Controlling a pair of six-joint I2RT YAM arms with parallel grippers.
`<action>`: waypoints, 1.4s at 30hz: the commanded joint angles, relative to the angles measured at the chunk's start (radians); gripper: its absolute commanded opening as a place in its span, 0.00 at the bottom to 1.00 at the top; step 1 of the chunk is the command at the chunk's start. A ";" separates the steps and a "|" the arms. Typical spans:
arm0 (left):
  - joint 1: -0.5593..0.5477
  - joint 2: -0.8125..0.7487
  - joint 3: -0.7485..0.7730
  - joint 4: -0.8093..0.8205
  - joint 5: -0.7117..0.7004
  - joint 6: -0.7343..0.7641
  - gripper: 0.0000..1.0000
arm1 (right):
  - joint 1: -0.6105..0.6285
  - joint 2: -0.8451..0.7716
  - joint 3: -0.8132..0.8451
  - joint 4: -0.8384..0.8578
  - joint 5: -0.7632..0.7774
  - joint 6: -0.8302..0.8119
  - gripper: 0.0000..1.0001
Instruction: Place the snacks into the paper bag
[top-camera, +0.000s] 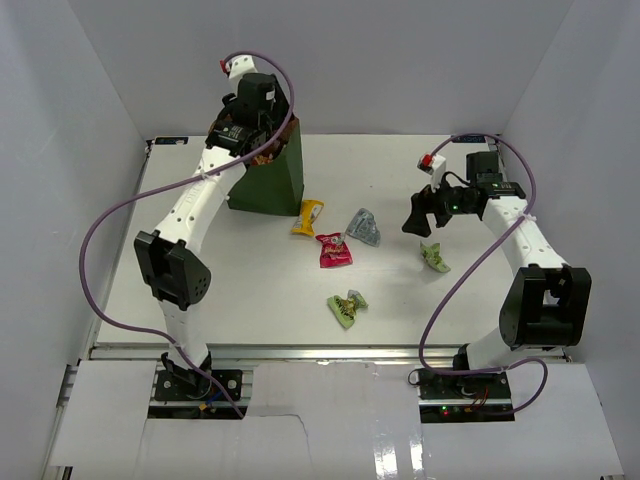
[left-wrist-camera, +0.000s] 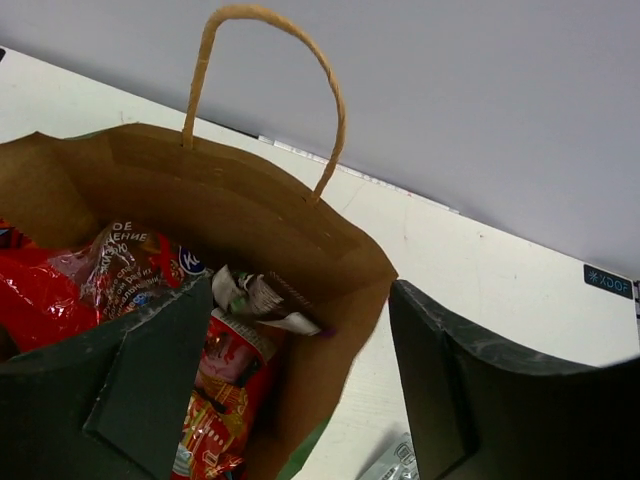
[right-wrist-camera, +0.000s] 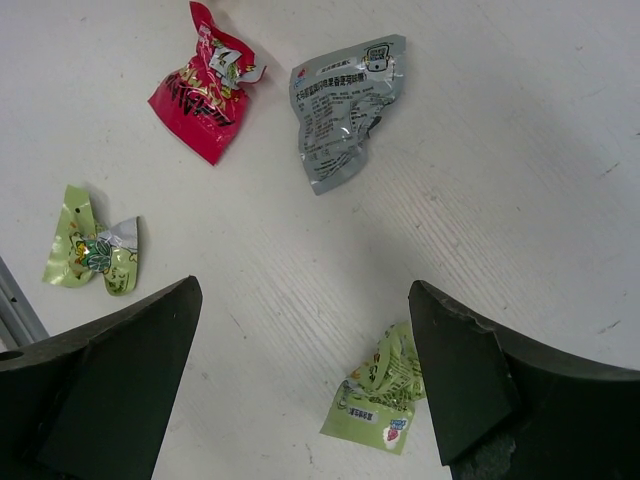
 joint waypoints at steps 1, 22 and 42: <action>0.006 -0.068 0.055 0.000 0.000 0.005 0.82 | -0.008 -0.023 0.019 0.015 -0.004 -0.016 0.90; 0.006 -1.020 -0.977 0.347 0.556 -0.027 0.92 | 0.052 0.079 -0.156 -0.040 0.631 0.263 0.83; 0.006 -1.298 -1.501 0.346 0.693 -0.287 0.97 | 0.055 0.092 -0.102 0.061 0.433 0.153 0.11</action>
